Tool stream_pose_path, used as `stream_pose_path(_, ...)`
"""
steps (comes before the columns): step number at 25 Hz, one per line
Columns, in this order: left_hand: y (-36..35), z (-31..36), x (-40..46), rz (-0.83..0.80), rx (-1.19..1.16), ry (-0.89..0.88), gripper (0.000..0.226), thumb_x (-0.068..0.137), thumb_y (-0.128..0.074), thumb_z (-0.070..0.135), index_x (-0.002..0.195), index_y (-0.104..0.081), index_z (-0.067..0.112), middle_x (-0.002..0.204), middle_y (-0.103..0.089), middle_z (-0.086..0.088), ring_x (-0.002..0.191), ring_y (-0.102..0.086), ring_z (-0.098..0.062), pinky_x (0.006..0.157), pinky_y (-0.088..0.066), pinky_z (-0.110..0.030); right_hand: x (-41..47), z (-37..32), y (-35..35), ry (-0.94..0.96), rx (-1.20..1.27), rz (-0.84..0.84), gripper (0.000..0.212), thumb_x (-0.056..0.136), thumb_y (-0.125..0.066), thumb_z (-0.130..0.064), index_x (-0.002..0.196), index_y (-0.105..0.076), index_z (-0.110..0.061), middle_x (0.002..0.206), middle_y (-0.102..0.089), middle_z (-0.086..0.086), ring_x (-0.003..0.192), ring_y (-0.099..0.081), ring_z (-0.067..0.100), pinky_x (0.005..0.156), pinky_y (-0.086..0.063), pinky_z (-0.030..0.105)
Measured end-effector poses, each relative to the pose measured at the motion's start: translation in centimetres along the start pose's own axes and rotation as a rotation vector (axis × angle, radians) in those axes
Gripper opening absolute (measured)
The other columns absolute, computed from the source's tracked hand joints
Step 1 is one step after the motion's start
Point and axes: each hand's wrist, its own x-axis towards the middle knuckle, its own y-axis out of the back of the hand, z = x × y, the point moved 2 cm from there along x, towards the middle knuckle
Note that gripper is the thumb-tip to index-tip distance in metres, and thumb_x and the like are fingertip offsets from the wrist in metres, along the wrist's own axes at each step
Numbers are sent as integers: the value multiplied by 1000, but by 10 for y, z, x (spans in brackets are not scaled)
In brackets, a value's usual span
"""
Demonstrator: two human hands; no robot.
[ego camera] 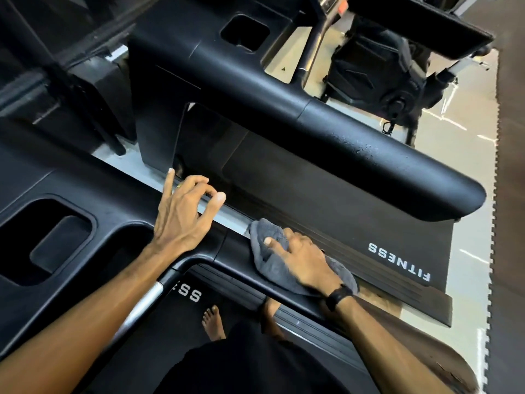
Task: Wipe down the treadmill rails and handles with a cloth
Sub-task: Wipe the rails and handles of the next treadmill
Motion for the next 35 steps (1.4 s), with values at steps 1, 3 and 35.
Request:
stream_pose_path(1,0,1,-1,5,9,-39,56,97,-33,56,99,-69,13,119,-62,-3,97,-62,-14,124,-2,-46,-17,-11,0,27,-108,126,61,97,-24,-66,120,-50,-17,117,-59,6,114,-53,29,96,-40,42)
stream_pose_path(3,1,8,-4,28,-3,-116,54,98,-34,52,100,-69,11,119,-63,-4,107,-62,-17,123,-5,-49,-38,-33,-8,51,-287,341,64,93,-19,-68,112,-53,-18,108,-61,6,103,-55,29,87,-42,44)
stream_pose_path(35,-33,49,-8,55,-214,7,62,102,-17,41,102,-68,6,102,-69,-3,100,-62,-16,123,-11,-44,-13,-61,-10,207,-130,277,59,87,-28,-70,108,-52,-20,106,-58,6,99,-52,28,82,-41,44)
